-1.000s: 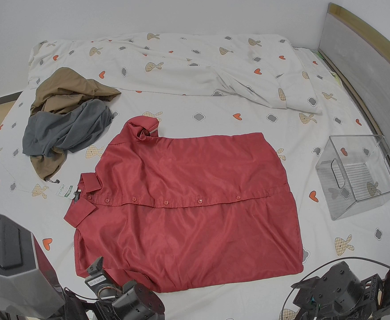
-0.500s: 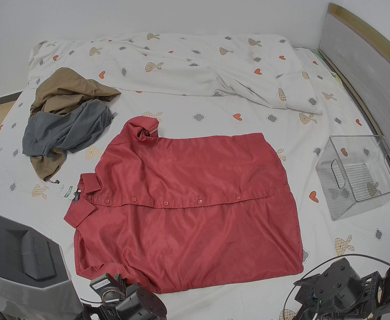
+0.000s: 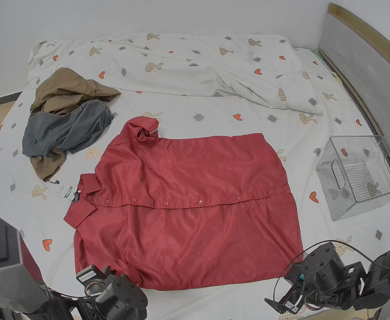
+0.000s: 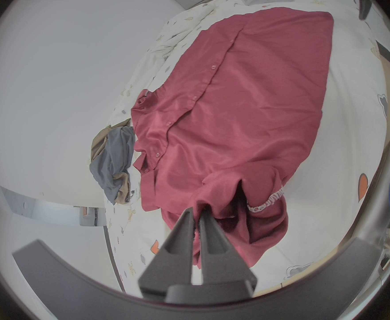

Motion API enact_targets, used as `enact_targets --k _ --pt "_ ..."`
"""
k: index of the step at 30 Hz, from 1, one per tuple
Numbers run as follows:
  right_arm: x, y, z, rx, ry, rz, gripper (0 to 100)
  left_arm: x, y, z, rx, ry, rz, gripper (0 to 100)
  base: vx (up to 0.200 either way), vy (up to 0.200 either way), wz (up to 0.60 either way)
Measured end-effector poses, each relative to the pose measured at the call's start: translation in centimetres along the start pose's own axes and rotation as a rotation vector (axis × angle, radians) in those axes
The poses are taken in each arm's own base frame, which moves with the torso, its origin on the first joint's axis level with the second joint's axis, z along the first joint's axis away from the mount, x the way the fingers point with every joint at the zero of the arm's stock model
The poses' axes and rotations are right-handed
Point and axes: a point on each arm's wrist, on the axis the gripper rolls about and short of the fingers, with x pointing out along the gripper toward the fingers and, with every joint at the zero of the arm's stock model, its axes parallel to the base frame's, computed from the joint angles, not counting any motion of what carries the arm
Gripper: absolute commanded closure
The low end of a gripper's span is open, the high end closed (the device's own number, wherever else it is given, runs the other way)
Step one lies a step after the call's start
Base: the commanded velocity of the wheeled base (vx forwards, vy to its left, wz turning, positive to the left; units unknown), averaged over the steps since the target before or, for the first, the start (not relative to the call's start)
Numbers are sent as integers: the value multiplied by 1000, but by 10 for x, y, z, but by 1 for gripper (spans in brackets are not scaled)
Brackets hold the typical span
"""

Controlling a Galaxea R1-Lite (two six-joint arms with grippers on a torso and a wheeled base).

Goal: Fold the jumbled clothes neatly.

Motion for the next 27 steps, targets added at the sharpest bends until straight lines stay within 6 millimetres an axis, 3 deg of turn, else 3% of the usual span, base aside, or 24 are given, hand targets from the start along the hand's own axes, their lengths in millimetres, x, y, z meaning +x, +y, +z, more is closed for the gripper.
enact_targets --k 12,27 --pt "45 -6 0 -19 -78 -79 0 -5 28 5 -68 -9 40 100 0 0 0" --pt "70 -13 -26 -32 1 -115 0 -4 32 9 -87 -13 47 100 0 0 0"
